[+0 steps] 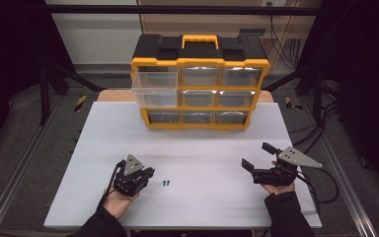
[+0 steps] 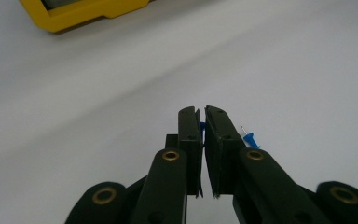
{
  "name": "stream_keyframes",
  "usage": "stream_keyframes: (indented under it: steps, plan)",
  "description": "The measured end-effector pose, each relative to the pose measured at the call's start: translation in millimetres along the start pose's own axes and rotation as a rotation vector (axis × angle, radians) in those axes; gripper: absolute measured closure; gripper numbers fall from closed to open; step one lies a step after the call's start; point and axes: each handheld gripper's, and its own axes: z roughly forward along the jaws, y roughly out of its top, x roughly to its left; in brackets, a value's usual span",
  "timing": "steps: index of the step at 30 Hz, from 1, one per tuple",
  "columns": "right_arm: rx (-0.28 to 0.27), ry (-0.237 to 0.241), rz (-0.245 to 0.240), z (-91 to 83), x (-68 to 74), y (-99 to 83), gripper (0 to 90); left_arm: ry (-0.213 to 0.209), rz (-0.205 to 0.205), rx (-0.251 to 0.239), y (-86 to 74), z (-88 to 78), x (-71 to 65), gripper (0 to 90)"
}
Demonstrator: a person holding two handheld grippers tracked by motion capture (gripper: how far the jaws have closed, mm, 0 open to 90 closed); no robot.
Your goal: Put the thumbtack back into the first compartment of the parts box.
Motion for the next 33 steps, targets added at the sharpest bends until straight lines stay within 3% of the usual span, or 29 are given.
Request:
stream_keyframes:
  steps: [11, 17, 33]
  plan:
    - [0.001, 0.006, 0.001, -0.2, -0.5, -0.3, 0.5, -0.007, -0.002, -0.026, 11.3, -8.1, 7.1, 84.7]
    - [0.009, 0.001, 0.004, 0.7, 0.0, -0.6, 0.5, -0.007, -0.020, -0.072, 20.9, -16.4, 14.1, 84.7]
    - [0.009, 0.003, 0.003, 0.8, -0.1, -0.7, 0.5, -0.014, 0.023, -0.132, 52.0, -34.1, 21.9, 84.6]
